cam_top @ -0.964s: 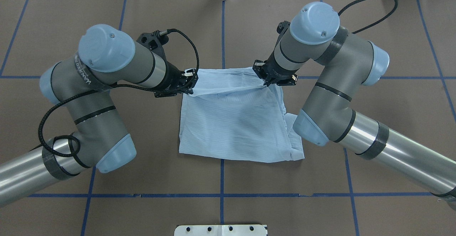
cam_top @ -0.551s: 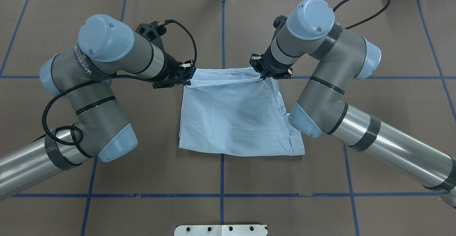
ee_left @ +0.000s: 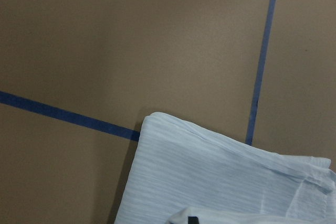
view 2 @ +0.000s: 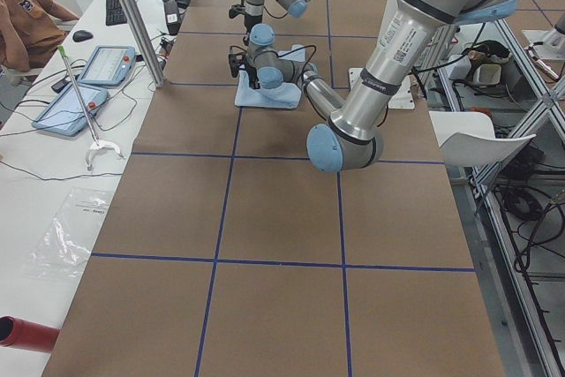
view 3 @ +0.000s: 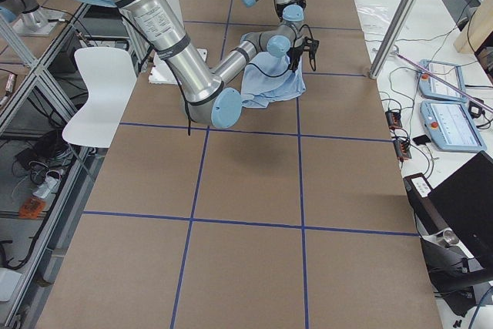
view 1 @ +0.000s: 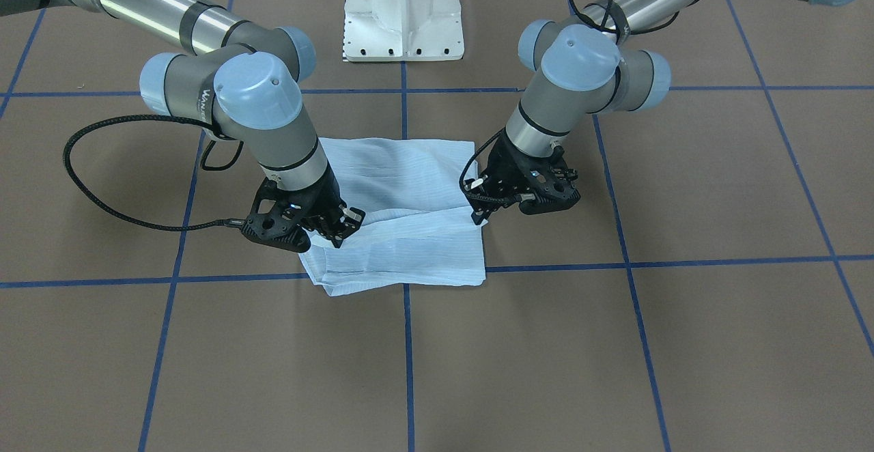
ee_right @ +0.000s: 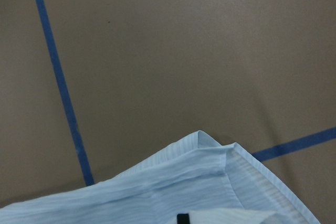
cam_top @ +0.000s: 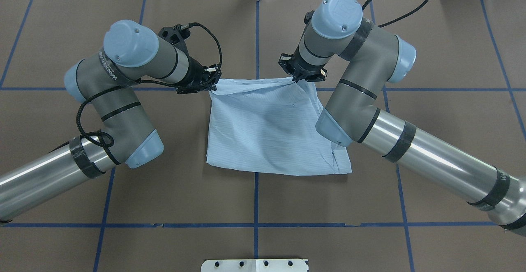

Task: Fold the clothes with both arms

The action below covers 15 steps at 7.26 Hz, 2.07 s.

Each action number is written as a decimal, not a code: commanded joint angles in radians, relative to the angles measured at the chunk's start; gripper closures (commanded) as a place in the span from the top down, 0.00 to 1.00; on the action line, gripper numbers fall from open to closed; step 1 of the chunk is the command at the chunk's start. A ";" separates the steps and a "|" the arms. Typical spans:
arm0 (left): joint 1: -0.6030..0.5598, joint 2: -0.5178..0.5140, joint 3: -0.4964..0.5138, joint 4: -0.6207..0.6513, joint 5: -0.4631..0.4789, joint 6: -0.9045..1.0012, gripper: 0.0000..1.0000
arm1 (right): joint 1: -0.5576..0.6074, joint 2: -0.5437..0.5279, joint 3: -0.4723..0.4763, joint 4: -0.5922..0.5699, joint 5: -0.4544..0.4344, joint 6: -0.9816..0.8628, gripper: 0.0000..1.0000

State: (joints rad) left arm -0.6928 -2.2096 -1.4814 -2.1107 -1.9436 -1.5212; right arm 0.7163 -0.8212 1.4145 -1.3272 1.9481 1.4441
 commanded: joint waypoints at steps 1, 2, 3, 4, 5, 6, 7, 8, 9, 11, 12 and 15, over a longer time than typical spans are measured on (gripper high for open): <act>-0.001 -0.013 0.062 -0.046 0.000 -0.001 0.00 | 0.000 0.017 -0.093 0.060 -0.001 -0.001 0.00; -0.002 -0.012 0.072 -0.052 0.000 -0.001 0.00 | 0.000 0.019 -0.097 0.062 0.000 -0.001 0.00; -0.001 -0.013 0.072 -0.055 0.000 -0.002 0.00 | 0.000 0.023 -0.097 0.062 0.000 0.001 0.00; -0.001 -0.016 0.072 -0.055 0.000 -0.010 0.00 | -0.001 0.025 -0.097 0.062 0.000 0.002 0.27; -0.002 -0.022 0.072 -0.052 0.003 -0.019 0.41 | -0.003 0.025 -0.103 0.062 0.000 0.005 0.99; -0.002 -0.022 0.076 -0.051 0.005 -0.025 0.86 | 0.000 0.024 -0.103 0.062 0.006 0.007 1.00; -0.023 -0.022 0.078 -0.046 0.005 -0.028 0.99 | 0.003 0.023 -0.101 0.062 0.014 0.007 1.00; -0.060 -0.022 0.084 -0.040 0.003 -0.024 0.99 | 0.009 0.023 -0.094 0.062 0.032 0.007 1.00; -0.086 -0.021 0.101 -0.031 0.000 -0.013 0.99 | 0.021 0.022 -0.083 0.060 0.058 0.002 1.00; -0.167 0.019 0.090 -0.002 -0.091 0.127 0.99 | 0.089 -0.048 -0.011 0.049 0.089 -0.090 1.00; -0.219 0.098 0.026 0.000 -0.116 0.233 0.99 | 0.159 -0.115 0.010 0.048 0.089 -0.243 1.00; -0.391 0.342 -0.118 0.003 -0.130 0.668 0.99 | 0.386 -0.289 0.024 0.010 0.200 -0.766 1.00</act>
State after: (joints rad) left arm -1.0060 -1.9830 -1.5359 -2.1090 -2.0629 -1.0463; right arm 0.9957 -1.0378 1.4345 -1.3000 2.0737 0.8977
